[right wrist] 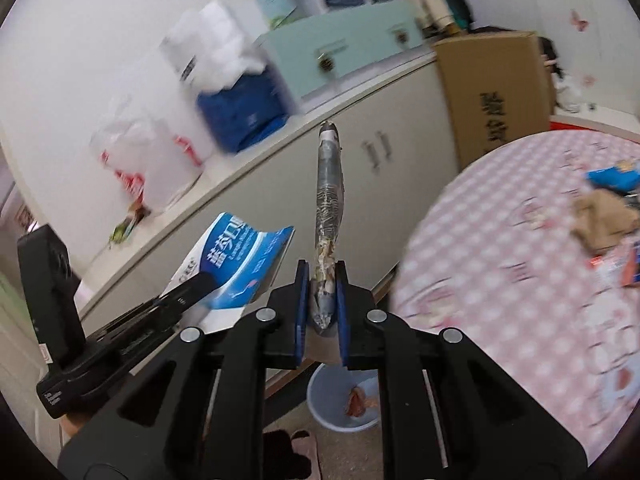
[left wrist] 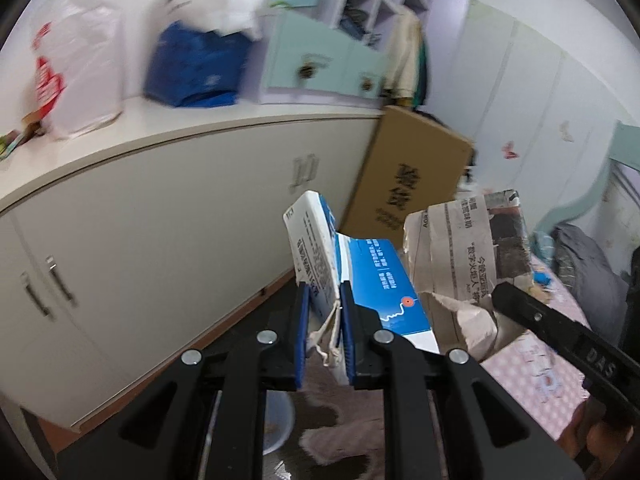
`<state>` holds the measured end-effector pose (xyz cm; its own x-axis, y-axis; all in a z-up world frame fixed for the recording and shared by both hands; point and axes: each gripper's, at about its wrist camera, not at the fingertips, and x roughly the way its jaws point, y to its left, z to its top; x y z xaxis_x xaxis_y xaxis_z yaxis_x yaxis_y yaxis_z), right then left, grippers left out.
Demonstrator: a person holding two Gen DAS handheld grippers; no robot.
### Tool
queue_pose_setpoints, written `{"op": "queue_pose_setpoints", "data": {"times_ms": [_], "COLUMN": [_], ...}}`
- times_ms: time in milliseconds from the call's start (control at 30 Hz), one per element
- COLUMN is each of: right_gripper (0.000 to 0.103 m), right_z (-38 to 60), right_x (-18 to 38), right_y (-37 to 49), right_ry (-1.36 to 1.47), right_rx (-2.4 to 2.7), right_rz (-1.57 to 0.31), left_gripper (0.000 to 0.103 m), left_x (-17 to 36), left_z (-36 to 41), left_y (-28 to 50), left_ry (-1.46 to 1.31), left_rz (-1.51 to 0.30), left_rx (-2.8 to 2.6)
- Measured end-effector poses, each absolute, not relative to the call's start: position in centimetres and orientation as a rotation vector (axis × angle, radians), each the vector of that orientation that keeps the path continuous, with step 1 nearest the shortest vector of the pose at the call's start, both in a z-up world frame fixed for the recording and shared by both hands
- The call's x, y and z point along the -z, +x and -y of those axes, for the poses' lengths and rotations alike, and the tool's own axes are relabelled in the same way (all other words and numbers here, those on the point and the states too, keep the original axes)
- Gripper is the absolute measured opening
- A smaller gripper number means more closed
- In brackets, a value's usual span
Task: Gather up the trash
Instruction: 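Carry both items over the blue bin and open both tools to drop them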
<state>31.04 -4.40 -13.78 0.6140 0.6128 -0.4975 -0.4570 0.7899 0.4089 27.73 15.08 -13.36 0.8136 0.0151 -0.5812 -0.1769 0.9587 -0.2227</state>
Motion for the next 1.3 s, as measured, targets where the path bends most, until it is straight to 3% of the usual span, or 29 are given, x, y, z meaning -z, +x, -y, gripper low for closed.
{"op": "queue_pose_setpoints", "data": {"times_ms": [300, 800, 1133, 1167, 1200, 1267, 1300], "right_gripper": [0.013, 0.013, 0.013, 0.013, 0.013, 0.013, 0.013], "right_z": [-4.1, -9.8, -9.8, -9.8, -9.9, -9.9, -9.9], "right_x": [21.6, 38.7, 43.0, 43.2, 43.4, 43.5, 43.6], "right_y": [32.3, 35.1, 36.3, 36.4, 36.4, 36.6, 36.7], "right_ry": [0.179, 0.105, 0.097, 0.097, 0.1, 0.103, 0.103], "right_rx": [-0.68, -0.594, -0.565, -0.564, -0.563, -0.563, -0.563], "right_rz": [-0.846, -1.163, -1.224, -1.226, -1.23, -1.234, -1.236], "left_gripper": [0.014, 0.015, 0.016, 0.021, 0.035, 0.052, 0.054], "left_x": [20.4, 38.1, 42.4, 42.5, 42.6, 42.7, 42.6], "left_z": [-22.3, -27.1, -25.6, -25.5, -25.3, -25.1, -25.1], "left_y": [27.6, 32.0, 34.1, 34.1, 34.2, 34.3, 34.3], "left_ry": [-0.317, -0.343, -0.31, -0.304, -0.299, -0.286, -0.281], "left_rz": [-0.746, -1.095, -1.169, -1.169, -1.171, -1.163, -1.155], "left_rx": [-0.23, -0.303, -0.273, -0.272, -0.272, -0.29, -0.301]}}
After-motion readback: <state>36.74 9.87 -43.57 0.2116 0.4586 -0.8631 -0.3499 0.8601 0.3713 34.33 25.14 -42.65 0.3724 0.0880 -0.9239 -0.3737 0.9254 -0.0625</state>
